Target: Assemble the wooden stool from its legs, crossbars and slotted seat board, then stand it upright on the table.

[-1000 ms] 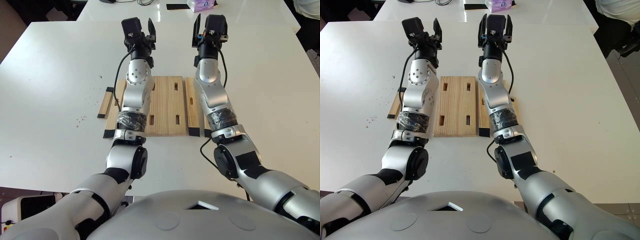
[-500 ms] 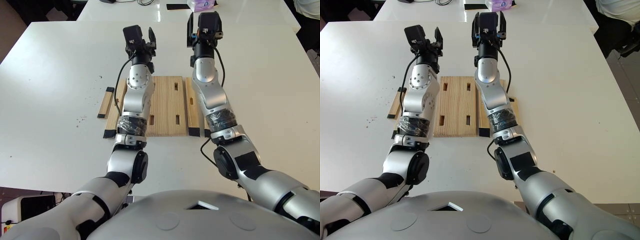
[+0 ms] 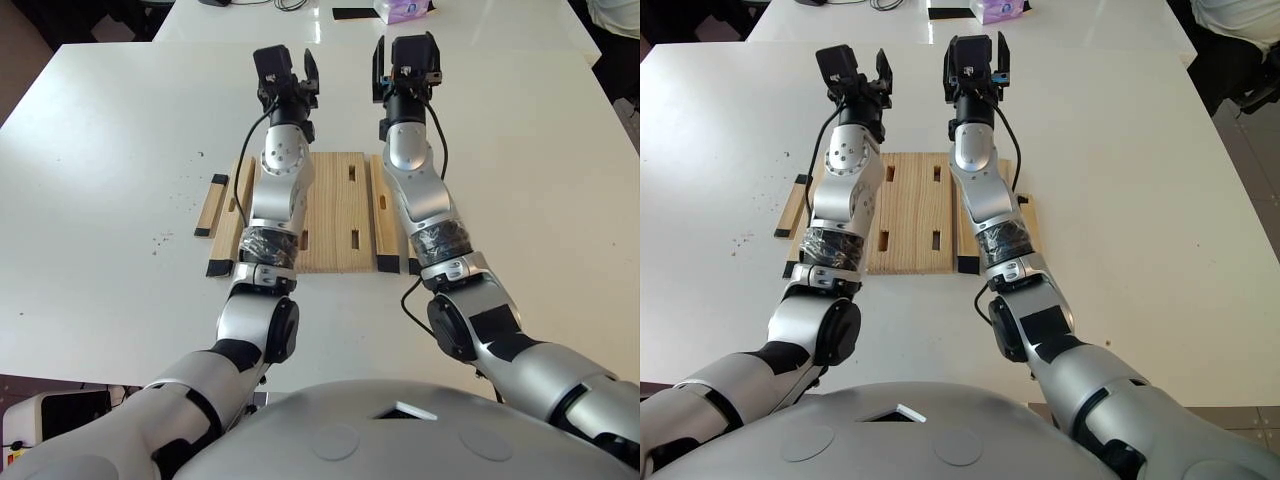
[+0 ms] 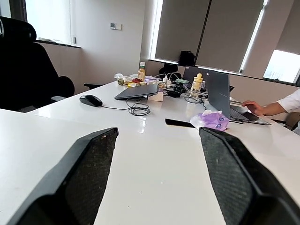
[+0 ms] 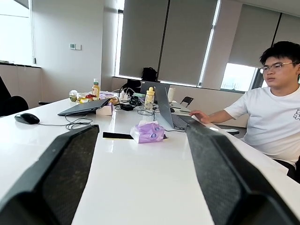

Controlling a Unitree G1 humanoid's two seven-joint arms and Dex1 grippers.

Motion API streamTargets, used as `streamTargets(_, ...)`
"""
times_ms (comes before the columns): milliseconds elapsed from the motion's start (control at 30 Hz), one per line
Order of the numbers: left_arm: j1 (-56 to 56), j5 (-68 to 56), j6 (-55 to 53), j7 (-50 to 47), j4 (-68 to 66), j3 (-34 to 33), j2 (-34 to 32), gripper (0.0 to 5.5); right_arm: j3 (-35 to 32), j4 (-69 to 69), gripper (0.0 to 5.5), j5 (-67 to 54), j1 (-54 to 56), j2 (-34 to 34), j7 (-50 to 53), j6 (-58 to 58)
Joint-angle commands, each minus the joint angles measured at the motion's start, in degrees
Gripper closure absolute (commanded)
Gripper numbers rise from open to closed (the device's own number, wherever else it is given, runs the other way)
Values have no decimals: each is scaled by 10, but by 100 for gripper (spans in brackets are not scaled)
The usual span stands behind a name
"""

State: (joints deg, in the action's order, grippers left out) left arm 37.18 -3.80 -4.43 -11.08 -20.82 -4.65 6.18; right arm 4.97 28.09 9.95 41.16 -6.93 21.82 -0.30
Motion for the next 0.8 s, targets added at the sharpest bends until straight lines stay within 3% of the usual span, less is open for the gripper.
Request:
streamTargets(33, -6, 5, -7, -6, -4, -2, -1, 227, -10, 5, 209, 1, 6, -2, 6, -6)
streamTargets(800, -11, 34, 17, -31, -18, 12, 9, 227, 2, 48, 209, 9, 11, -18, 28, -37)
